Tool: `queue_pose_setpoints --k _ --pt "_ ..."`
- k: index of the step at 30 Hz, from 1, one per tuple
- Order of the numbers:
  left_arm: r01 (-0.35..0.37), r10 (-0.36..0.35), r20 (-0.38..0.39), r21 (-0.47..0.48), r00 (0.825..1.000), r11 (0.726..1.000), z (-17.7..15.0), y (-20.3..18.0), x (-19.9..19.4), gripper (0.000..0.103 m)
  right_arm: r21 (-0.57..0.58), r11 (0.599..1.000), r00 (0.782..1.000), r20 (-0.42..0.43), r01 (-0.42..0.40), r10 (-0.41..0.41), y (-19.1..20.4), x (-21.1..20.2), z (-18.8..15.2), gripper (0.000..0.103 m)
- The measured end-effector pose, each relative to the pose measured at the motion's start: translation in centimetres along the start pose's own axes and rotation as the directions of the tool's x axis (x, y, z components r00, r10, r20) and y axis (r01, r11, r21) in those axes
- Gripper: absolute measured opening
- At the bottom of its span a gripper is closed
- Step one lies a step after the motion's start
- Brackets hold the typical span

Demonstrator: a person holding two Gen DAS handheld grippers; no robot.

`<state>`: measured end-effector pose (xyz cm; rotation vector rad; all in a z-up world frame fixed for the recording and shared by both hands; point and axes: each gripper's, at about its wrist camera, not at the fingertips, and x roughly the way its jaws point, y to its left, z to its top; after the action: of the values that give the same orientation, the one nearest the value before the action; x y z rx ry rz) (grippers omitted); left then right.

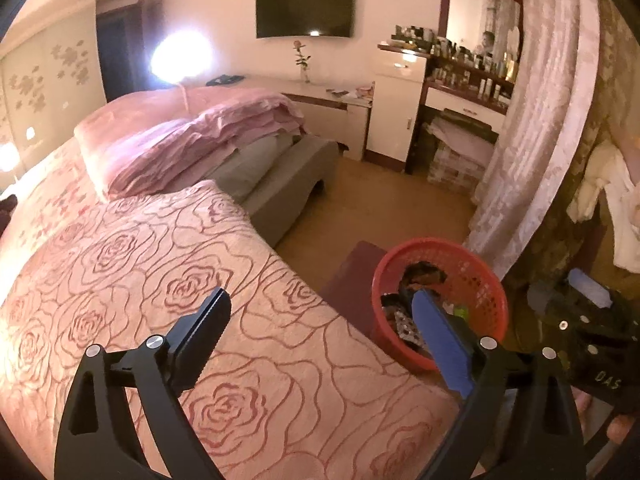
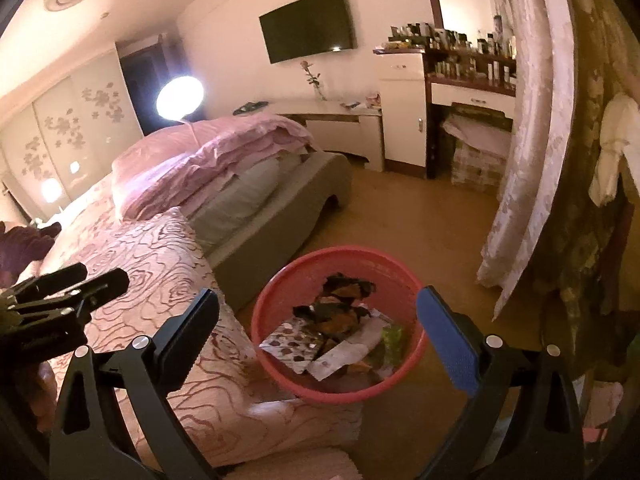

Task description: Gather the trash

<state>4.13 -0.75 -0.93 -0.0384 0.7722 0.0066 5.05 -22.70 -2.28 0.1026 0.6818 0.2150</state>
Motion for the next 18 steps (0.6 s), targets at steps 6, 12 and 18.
queue_pose_setpoints --k 6,12,18 --pt "-0.025 0.025 -0.008 -0.028 1.0 0.999 -1.1 0.9 -0.7 0.091 -0.017 1.0 1.0 0.018 -0.011 0.012 1.1 -1.0 -0.4 0.096" --pt "-0.042 0.042 0.0 -0.033 0.999 0.999 -1.5 1.1 -1.5 0.092 -0.025 0.999 0.999 0.022 -0.033 0.033 2.0 -1.7 -0.9 0.096" --pt "-0.05 0.05 0.003 -0.038 0.999 0.998 -1.8 1.3 -2.0 0.092 -0.045 0.998 0.998 0.039 -0.047 0.049 2.7 -2.5 -0.9 0.096"
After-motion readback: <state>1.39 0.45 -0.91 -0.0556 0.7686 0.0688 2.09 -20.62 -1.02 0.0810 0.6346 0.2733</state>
